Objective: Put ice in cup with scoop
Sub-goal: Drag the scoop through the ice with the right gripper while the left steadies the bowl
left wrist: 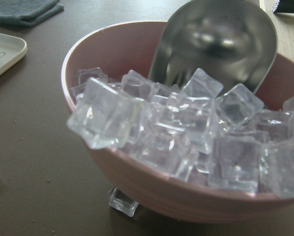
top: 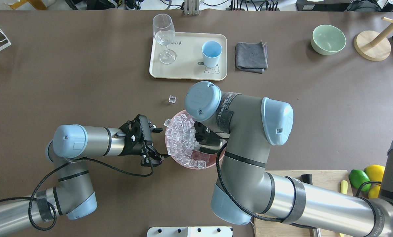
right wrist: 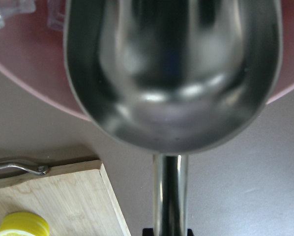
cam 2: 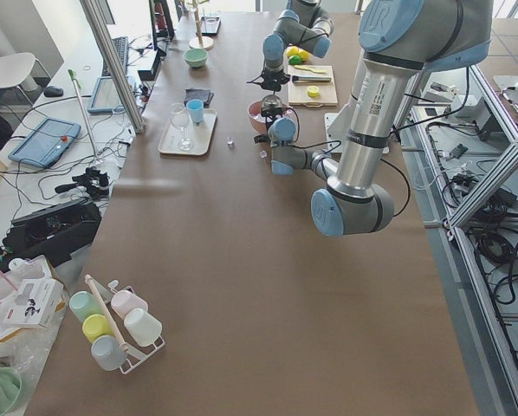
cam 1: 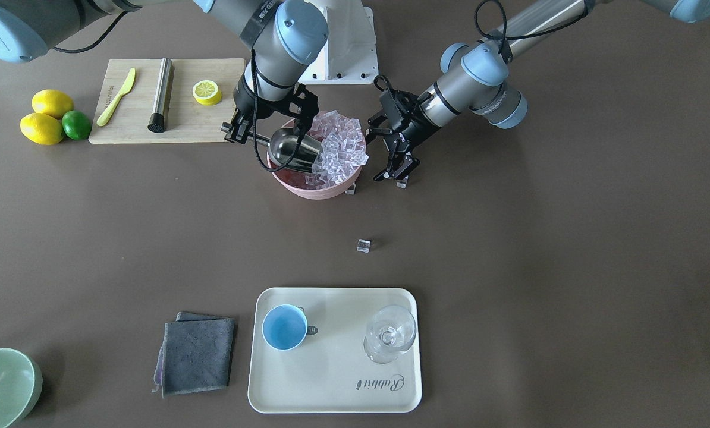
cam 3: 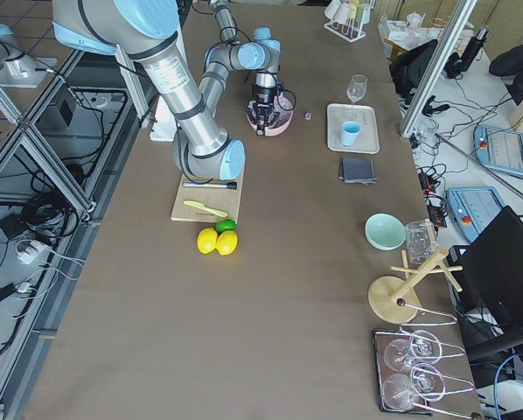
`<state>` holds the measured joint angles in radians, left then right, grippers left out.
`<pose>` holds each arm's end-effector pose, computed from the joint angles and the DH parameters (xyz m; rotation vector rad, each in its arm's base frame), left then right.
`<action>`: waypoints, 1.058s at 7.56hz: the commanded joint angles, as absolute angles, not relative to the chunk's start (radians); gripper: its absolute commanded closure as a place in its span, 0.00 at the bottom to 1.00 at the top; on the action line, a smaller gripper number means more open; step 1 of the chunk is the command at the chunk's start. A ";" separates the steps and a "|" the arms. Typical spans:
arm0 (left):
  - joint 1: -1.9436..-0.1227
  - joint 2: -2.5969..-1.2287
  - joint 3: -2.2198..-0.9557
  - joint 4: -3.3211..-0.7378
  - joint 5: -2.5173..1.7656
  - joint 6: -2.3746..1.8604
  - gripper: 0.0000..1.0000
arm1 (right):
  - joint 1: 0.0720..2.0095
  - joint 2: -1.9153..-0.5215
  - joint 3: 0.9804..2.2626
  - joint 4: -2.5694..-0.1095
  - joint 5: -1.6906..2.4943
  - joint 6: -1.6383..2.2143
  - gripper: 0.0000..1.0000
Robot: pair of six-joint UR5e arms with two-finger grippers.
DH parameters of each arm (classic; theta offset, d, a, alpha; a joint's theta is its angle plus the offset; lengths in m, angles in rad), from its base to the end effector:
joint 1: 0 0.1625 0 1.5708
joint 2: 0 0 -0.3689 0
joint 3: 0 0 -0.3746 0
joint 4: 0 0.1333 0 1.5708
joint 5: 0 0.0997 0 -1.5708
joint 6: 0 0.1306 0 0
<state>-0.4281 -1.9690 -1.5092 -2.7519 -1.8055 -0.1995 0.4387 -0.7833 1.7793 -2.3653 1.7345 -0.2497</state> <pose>0.5293 -0.3547 0.2860 1.1157 1.1369 0.9233 -0.4852 -0.3514 0.2147 0.1218 -0.2534 -1.3900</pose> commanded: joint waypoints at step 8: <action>-0.431 -1.983 -1.500 -2.758 -1.805 -0.222 0.02 | 0.439 -0.928 1.855 -2.085 1.747 -0.371 1.00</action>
